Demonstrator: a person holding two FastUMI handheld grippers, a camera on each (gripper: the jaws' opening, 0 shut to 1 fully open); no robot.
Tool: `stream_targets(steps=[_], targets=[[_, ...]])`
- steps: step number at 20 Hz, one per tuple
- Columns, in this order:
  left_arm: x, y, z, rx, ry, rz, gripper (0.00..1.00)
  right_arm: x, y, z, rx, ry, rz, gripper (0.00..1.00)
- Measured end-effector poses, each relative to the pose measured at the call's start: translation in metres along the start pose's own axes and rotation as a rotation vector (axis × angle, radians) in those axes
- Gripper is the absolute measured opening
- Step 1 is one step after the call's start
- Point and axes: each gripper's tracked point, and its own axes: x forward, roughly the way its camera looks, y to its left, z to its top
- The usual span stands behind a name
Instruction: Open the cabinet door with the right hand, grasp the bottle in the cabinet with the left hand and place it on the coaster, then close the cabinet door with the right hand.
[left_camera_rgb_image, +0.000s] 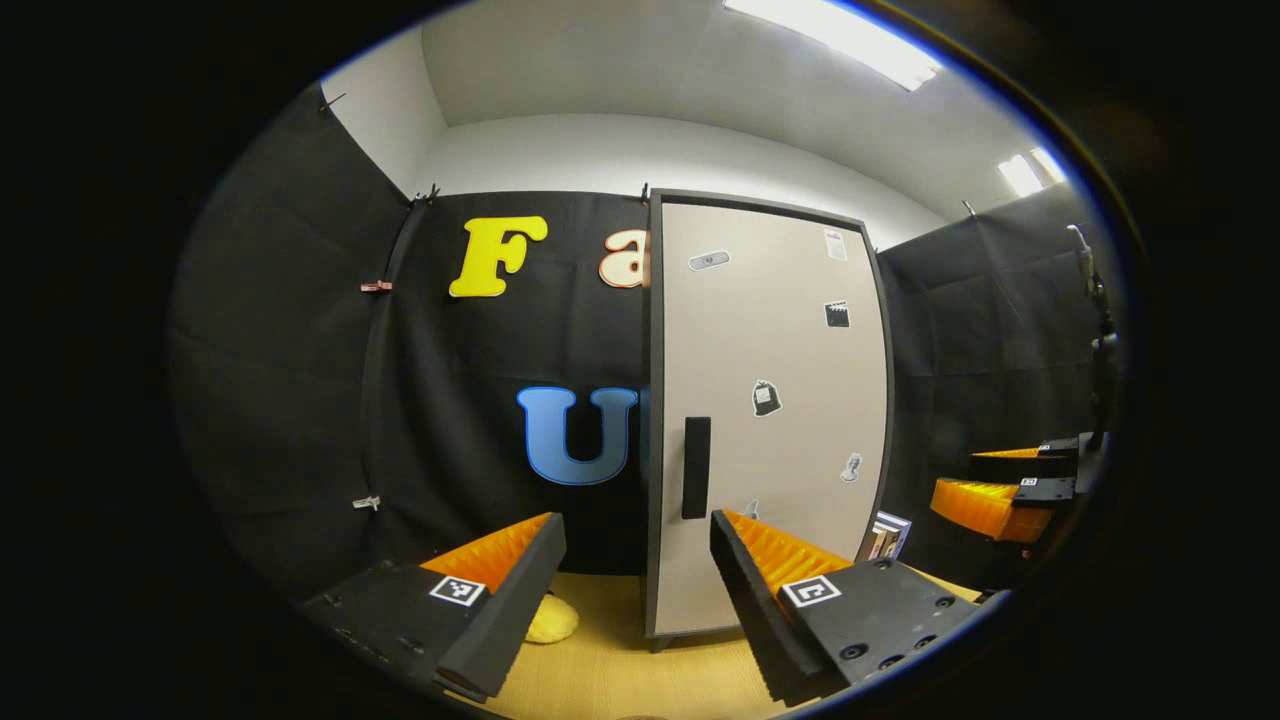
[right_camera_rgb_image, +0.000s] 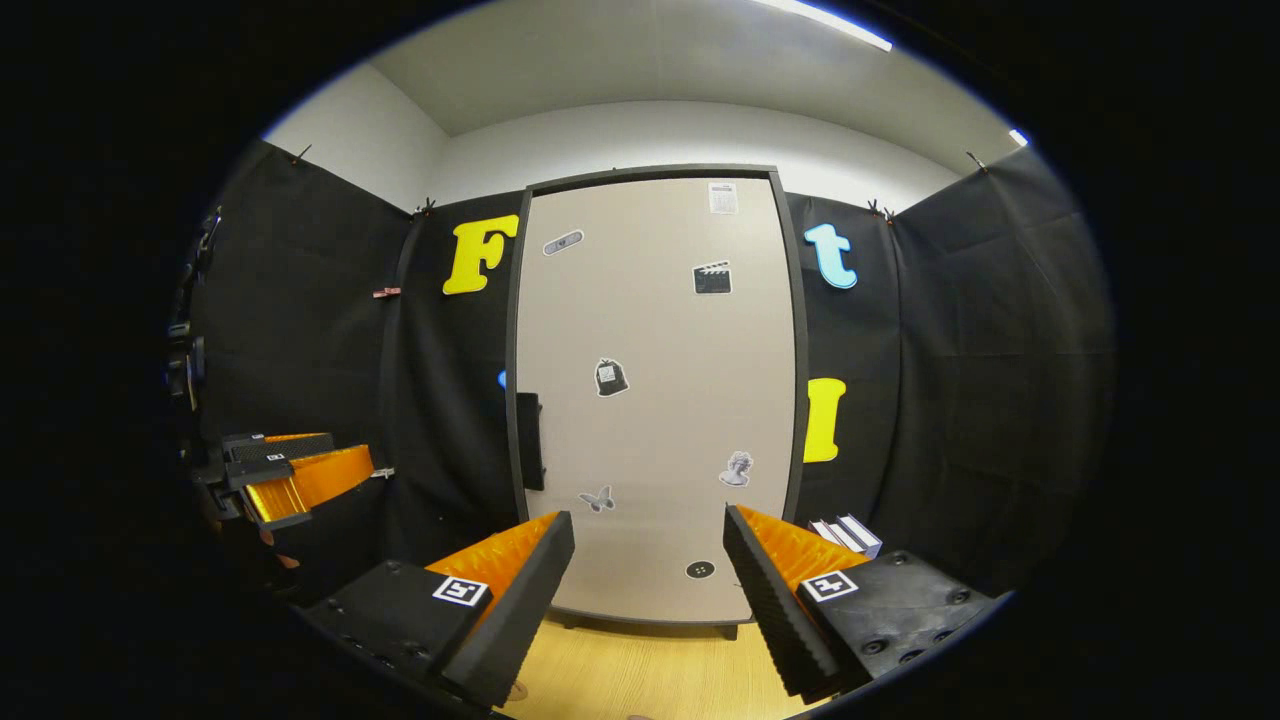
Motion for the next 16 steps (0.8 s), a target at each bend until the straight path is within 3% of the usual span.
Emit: stream_targets(steps=[10,16], targets=[[-0.007,0.036,0.001,0.009,-0.011,0.016,0.93,0.024,0.048,-0.002,-0.003,-0.004,0.044,0.98],[-0.014,0.069,-0.002,0.017,0.001,0.047,0.92,0.073,0.100,-0.011,-0.042,-0.015,0.087,0.98]])
